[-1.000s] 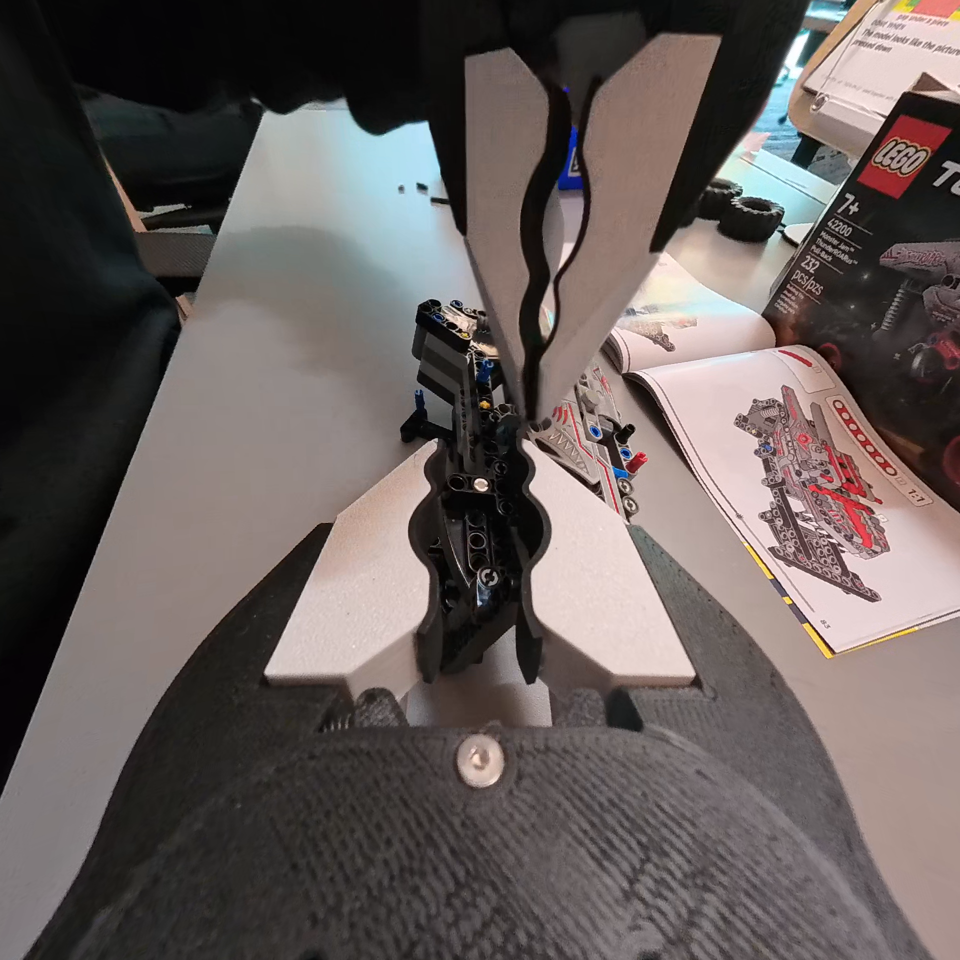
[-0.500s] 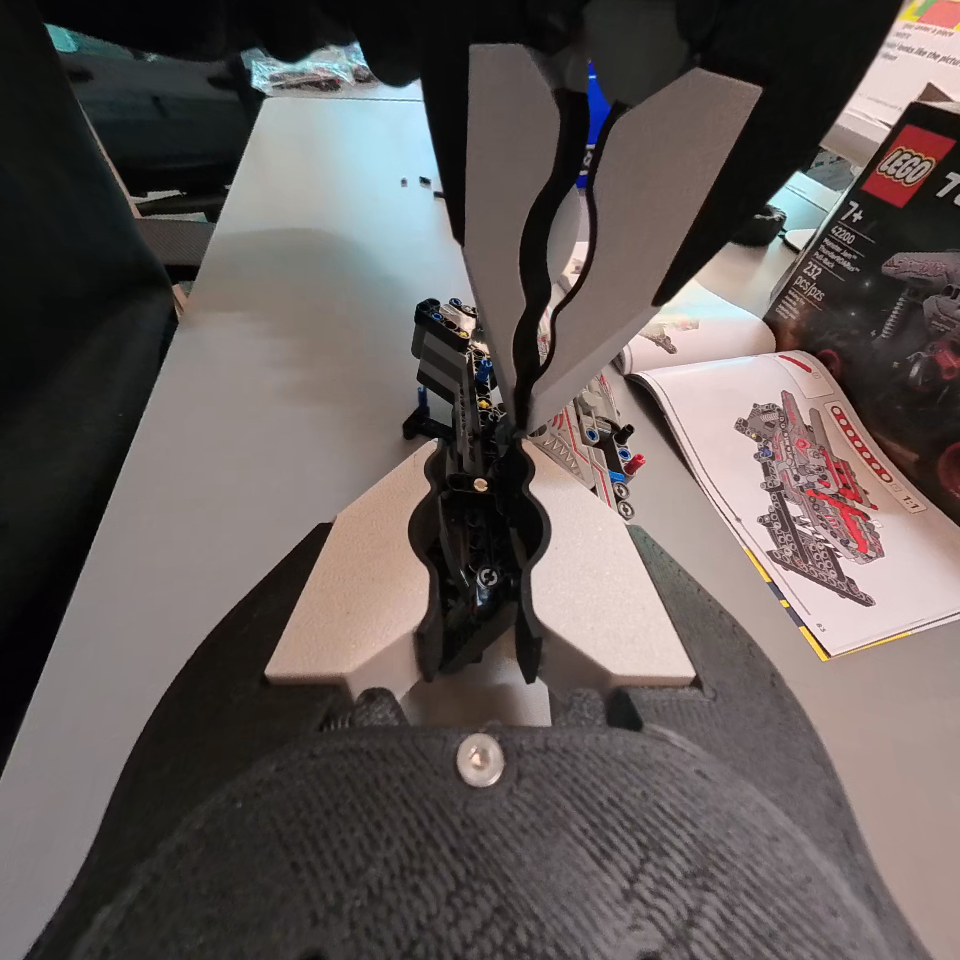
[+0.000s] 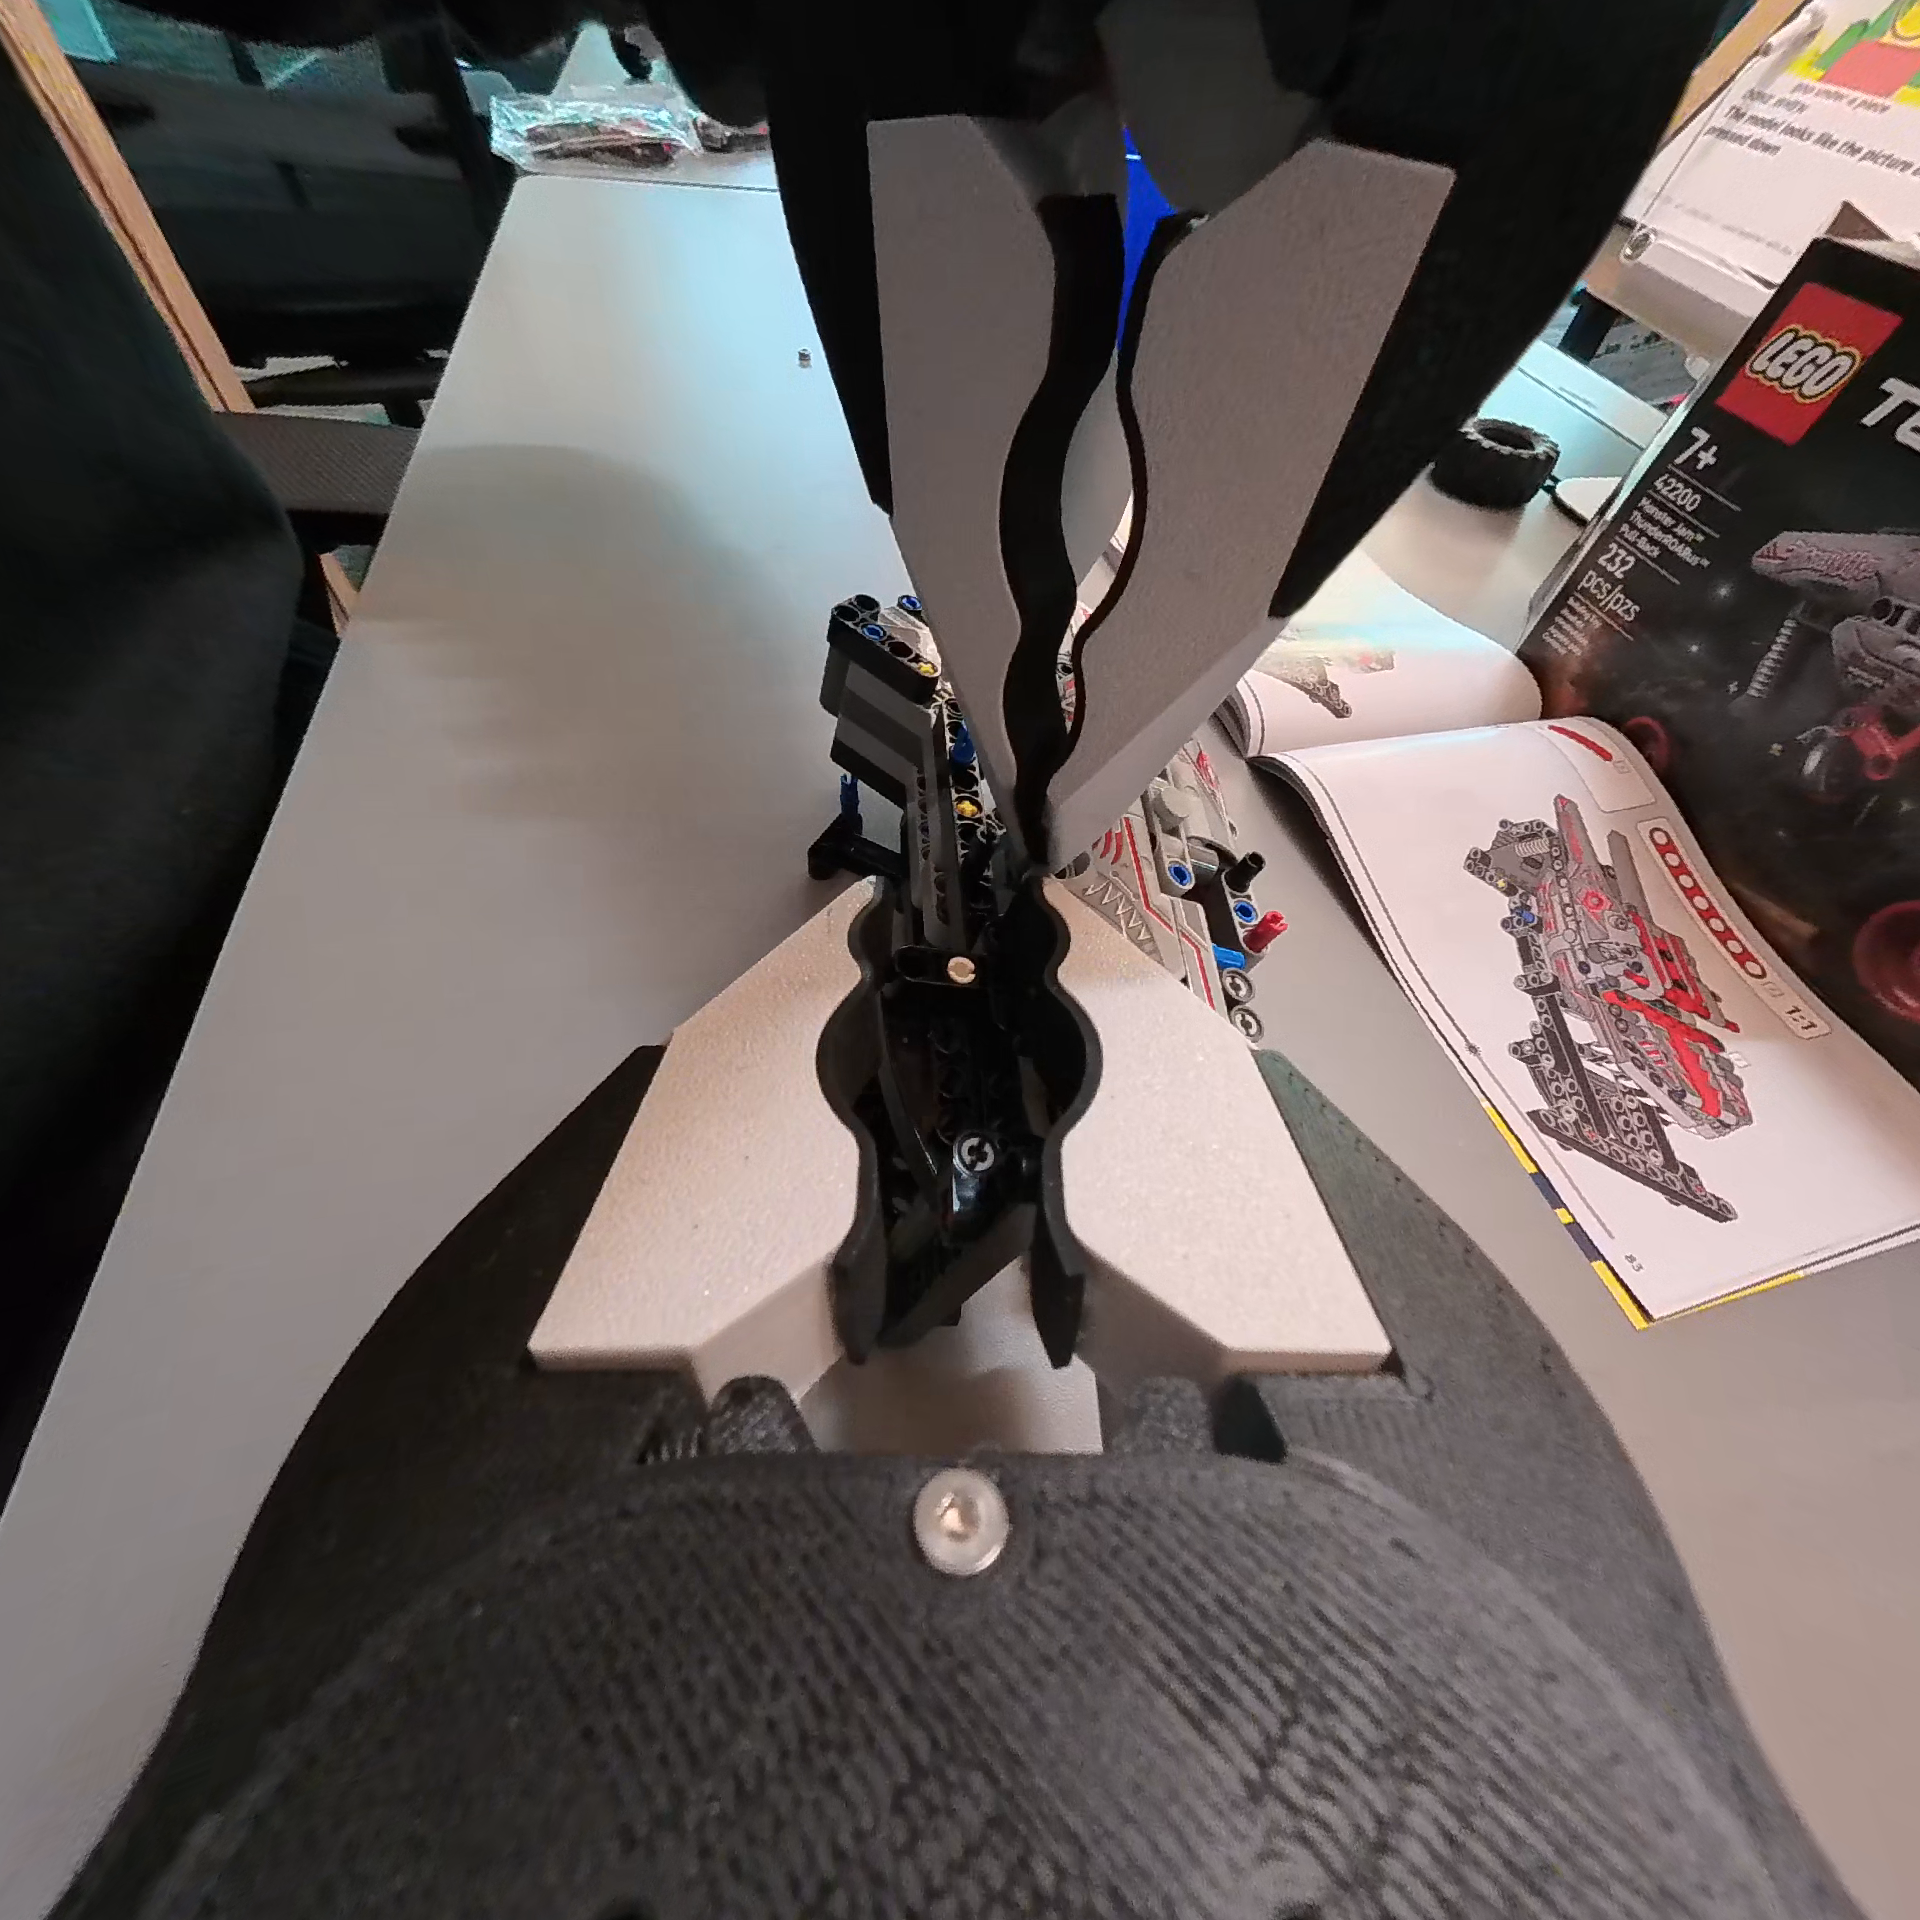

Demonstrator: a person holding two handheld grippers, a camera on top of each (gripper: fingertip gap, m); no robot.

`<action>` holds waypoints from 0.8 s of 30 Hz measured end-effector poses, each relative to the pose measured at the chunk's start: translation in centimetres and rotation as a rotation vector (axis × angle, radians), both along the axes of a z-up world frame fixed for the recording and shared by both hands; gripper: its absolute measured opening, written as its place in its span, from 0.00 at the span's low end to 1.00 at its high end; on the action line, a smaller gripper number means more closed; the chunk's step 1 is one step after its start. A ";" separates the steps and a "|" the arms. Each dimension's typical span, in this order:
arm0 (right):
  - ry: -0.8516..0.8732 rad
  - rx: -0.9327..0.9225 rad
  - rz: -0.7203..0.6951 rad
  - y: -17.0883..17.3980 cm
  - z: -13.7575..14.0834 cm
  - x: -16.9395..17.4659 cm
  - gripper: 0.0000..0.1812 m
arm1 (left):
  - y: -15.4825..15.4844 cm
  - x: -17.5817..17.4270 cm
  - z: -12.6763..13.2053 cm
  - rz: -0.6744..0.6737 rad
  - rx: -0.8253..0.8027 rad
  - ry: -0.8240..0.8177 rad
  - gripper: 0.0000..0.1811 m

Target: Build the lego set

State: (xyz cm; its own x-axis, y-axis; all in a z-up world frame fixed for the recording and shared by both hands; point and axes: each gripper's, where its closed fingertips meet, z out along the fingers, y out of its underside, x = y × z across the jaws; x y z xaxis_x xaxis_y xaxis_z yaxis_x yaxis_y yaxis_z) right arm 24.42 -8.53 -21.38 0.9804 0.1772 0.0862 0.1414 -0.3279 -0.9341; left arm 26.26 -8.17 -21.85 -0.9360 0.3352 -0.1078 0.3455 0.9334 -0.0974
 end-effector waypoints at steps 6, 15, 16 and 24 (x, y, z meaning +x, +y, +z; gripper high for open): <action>-0.022 0.008 0.000 0.0 0.1 0.0 0.13 | 0.0 0.2 0.2 0.044 -0.064 -0.040 0.01; -0.273 0.074 0.008 0.1 0.2 -1.3 0.13 | 1.9 1.2 2.4 0.366 -0.382 0.050 0.21; -0.319 0.079 0.003 0.1 0.2 -1.5 0.13 | 2.0 0.9 2.1 0.392 -0.379 0.082 0.23; -0.500 0.111 -0.035 0.5 0.3 -2.6 0.05 | 0.7 0.0 1.8 0.213 -0.354 0.040 0.14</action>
